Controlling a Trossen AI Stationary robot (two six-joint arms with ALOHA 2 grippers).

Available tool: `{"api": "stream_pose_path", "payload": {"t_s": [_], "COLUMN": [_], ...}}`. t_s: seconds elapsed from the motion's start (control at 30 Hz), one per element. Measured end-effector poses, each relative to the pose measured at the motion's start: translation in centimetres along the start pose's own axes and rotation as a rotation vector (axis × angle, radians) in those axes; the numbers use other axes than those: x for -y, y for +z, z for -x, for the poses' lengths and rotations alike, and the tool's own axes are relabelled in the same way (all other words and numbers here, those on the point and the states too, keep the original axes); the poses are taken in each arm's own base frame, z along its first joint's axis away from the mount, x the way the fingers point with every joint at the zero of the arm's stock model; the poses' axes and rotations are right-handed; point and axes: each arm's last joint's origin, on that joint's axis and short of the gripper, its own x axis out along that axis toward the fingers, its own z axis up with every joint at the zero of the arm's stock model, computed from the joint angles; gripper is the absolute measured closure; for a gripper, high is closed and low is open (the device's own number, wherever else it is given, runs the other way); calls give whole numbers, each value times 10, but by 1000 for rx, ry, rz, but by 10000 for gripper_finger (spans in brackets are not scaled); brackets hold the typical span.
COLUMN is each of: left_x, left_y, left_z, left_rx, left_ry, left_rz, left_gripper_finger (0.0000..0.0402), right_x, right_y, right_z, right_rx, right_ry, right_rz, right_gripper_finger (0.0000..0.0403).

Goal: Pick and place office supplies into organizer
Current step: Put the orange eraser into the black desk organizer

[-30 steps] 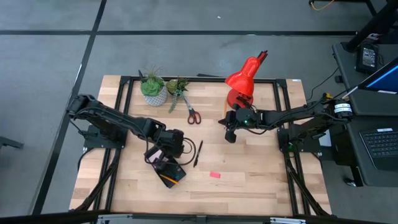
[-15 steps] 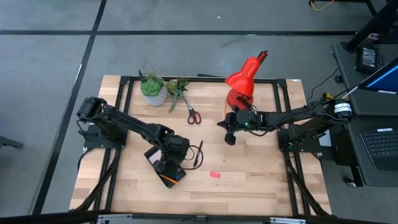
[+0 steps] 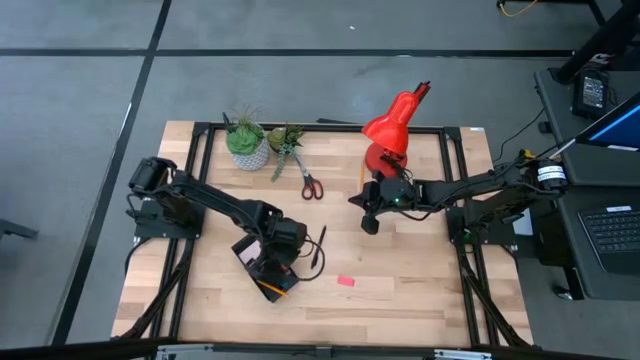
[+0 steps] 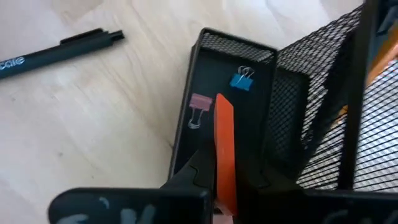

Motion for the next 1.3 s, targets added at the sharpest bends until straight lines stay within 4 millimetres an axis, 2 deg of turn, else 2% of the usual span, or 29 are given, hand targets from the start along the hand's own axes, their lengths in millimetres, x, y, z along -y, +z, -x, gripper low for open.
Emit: {"api": "stream_pose_path", "payload": {"t_s": [0.37,1.03,1.3], "left_x": [-5,-6,-6], "left_y": [-2,1,1], "left_z": [-18,-20,-20], "left_rx": [-39,-17,-19], "left_ry": [-22,-24,-3], "left_rz": [7,2,20], "left_gripper_finger": [391,390,369], "right_x": [0,0,0], "right_y": [1,1,1], "right_z": [0,0,0], "right_rx": [12,12,12], "right_ry": [1,1,1], "right_rz": [17,17,17], "right_gripper_finger": [402,402,402]}}
